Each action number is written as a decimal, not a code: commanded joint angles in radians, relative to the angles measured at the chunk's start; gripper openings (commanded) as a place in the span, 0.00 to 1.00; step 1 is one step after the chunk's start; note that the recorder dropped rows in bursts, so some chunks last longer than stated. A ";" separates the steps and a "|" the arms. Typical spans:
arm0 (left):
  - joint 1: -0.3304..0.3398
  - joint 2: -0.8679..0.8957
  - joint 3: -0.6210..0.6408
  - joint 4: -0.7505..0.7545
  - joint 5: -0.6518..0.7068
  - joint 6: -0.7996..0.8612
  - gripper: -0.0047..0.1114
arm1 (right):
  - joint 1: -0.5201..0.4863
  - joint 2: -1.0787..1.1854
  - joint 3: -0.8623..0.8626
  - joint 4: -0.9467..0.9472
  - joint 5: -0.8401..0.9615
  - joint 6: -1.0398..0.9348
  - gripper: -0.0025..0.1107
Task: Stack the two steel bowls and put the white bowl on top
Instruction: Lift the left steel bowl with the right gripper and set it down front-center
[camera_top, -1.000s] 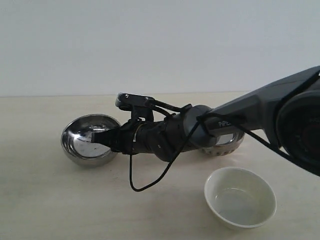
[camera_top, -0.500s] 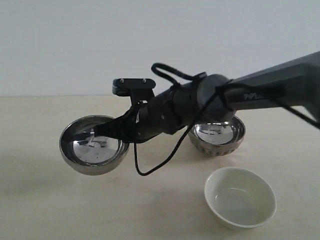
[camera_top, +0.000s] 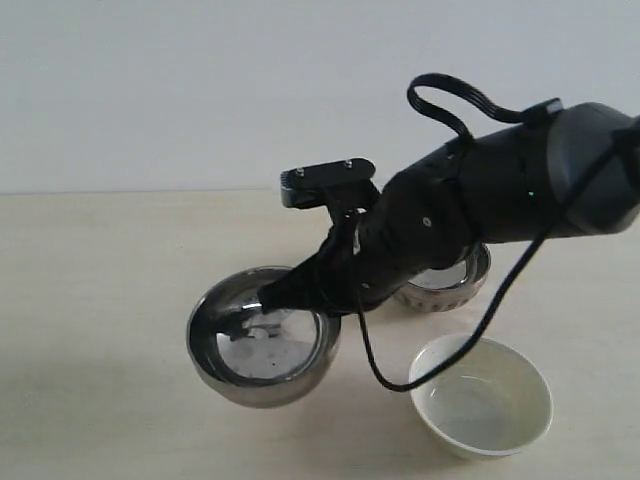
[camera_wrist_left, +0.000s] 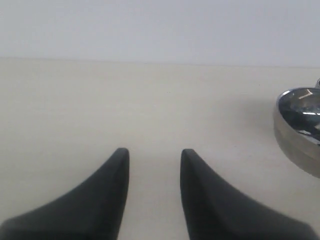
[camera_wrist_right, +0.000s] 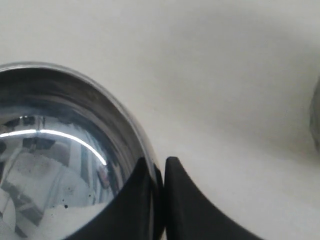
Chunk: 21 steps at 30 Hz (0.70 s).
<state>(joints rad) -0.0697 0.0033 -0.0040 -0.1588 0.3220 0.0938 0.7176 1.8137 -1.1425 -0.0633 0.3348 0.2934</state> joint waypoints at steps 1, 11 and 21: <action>0.003 -0.003 0.004 -0.001 -0.007 0.003 0.32 | -0.010 -0.042 0.091 0.001 -0.037 -0.005 0.02; 0.003 -0.003 0.004 -0.001 -0.007 0.003 0.32 | -0.010 -0.047 0.223 0.001 -0.190 -0.005 0.02; 0.003 -0.003 0.004 -0.001 -0.007 0.003 0.32 | -0.010 -0.026 0.227 0.001 -0.192 -0.005 0.02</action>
<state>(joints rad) -0.0697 0.0033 -0.0040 -0.1588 0.3220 0.0938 0.7115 1.7815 -0.9167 -0.0633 0.1586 0.2916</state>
